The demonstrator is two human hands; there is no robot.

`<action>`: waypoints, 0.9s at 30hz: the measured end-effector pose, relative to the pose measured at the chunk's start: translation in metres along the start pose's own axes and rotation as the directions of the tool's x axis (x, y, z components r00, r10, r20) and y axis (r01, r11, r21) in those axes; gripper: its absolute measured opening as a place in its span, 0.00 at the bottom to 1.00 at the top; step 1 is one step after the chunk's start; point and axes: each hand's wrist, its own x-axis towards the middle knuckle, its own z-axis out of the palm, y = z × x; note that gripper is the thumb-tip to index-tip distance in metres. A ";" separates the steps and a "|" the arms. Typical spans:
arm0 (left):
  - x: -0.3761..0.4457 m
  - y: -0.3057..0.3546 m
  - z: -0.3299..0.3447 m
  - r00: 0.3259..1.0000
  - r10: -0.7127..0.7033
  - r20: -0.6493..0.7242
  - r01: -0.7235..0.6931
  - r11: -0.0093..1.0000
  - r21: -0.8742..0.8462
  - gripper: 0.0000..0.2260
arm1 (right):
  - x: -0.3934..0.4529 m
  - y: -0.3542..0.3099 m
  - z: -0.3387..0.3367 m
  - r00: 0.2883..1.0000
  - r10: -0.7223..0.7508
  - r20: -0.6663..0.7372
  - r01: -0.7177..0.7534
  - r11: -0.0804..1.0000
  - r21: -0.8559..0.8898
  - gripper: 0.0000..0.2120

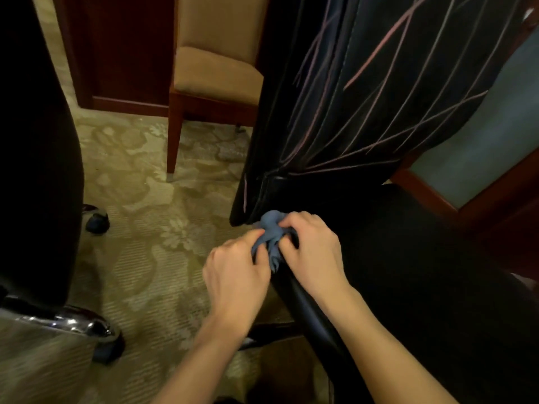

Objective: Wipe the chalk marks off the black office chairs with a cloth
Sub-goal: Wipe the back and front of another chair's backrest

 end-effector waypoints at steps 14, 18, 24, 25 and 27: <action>-0.066 -0.015 0.006 0.954 -0.110 0.278 0.195 0.934 -0.300 0.11 | -0.064 -0.022 -0.004 0.988 -0.141 0.068 0.149 0.979 -0.140 0.06; -0.064 -0.014 0.013 0.948 -0.057 0.314 0.156 0.941 -0.300 0.10 | -0.070 -0.017 -0.001 0.994 -0.078 0.076 0.077 0.997 0.019 0.08; -0.067 -0.016 0.011 0.948 -0.073 0.309 0.108 0.989 -0.098 0.13 | -0.075 -0.015 0.003 0.994 -0.104 0.024 0.104 0.994 -0.024 0.09; -0.066 -0.015 0.009 0.945 -0.070 0.320 0.100 0.992 -0.079 0.13 | -0.076 -0.017 0.002 0.992 -0.125 0.005 0.125 0.991 -0.041 0.08; -0.066 -0.013 0.005 0.941 -0.063 0.333 0.090 0.994 -0.067 0.12 | -0.079 -0.018 -0.003 0.993 -0.118 -0.003 0.118 0.993 -0.023 0.08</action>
